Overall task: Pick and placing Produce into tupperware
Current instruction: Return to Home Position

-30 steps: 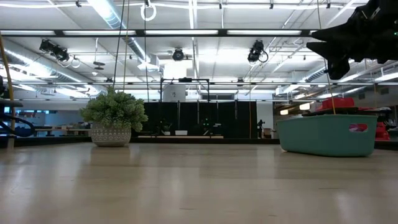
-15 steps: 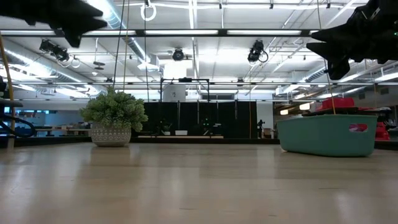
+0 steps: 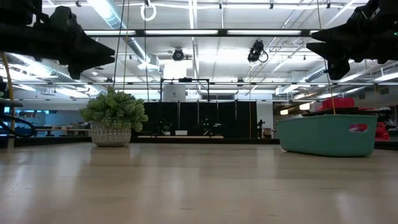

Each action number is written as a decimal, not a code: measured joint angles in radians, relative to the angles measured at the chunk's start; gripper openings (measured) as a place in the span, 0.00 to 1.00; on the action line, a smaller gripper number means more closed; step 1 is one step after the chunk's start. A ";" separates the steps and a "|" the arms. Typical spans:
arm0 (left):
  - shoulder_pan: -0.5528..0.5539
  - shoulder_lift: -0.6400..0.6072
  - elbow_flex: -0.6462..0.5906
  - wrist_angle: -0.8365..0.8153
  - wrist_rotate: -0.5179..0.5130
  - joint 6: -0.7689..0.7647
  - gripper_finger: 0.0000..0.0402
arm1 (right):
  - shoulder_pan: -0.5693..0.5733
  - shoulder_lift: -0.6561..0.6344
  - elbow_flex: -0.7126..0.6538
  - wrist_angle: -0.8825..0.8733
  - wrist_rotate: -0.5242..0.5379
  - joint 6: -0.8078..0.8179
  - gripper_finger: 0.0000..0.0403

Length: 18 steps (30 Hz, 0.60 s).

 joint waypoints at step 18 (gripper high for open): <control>0.000 0.001 -0.081 0.131 0.161 0.078 0.38 | 0.000 0.000 0.000 0.000 0.000 0.000 0.36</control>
